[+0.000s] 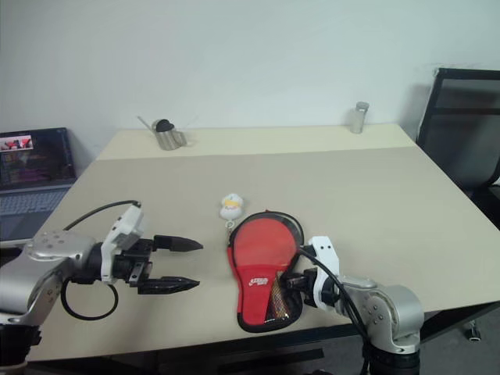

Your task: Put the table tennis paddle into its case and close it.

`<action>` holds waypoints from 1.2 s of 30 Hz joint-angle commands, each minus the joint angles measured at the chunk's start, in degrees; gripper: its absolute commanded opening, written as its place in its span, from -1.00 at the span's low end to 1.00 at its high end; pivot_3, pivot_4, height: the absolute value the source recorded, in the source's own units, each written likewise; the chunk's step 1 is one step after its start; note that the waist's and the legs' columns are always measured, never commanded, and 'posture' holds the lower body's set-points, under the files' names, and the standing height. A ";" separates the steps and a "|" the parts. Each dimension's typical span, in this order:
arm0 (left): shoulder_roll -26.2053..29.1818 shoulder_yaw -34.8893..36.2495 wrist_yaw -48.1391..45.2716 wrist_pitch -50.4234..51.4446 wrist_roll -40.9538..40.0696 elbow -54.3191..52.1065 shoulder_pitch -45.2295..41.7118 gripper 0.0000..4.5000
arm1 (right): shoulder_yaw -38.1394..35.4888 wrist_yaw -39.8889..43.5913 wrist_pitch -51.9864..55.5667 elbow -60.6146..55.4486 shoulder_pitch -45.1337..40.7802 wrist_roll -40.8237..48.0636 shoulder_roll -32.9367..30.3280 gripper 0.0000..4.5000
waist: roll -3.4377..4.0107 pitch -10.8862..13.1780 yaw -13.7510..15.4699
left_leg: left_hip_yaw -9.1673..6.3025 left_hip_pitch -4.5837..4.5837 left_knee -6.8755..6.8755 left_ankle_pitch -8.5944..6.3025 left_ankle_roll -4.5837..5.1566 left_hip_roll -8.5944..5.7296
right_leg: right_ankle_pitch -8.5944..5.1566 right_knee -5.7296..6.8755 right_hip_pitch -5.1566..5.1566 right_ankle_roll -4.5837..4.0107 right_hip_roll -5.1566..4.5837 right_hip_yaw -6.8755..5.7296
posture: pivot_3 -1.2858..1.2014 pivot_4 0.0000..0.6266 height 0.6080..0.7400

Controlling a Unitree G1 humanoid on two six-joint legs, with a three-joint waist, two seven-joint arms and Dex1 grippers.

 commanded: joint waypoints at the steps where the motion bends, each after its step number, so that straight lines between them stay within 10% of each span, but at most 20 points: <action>1: 0.64 0.55 -0.07 -1.07 -0.39 -1.38 -0.87 1.00 | -0.39 0.24 1.22 -1.99 0.63 1.39 0.21 -0.99 | 0.00 0.00 0.00 | 0.00 0.00 0.00 0.00 0.00 0.00 | 0.00 0.00 0.00 0.00 0.00 0.00 | 0.03 -0.52 1.00; 31: 0.19 -0.78 -0.02 -2.77 0.44 0.07 -1.92 1.00 | 0.65 -0.92 1.07 -2.10 1.51 0.89 -0.84 -0.99 | -0.02 -0.01 0.01 | 0.00 0.00 -0.01 0.00 0.00 0.00 | 0.00 -0.01 0.00 0.00 0.00 0.00 | 0.03 -0.52 1.00; 36: 0.04 -0.77 0.35 -2.87 0.44 -0.18 -1.46 1.00 | -0.49 -2.82 -0.11 -1.45 1.01 -0.44 -0.57 -0.37 | -0.03 -0.02 0.01 | 0.00 0.01 -0.01 0.00 0.00 -0.01 | 0.00 0.01 0.00 0.00 0.00 0.00 | 0.03 -0.52 1.00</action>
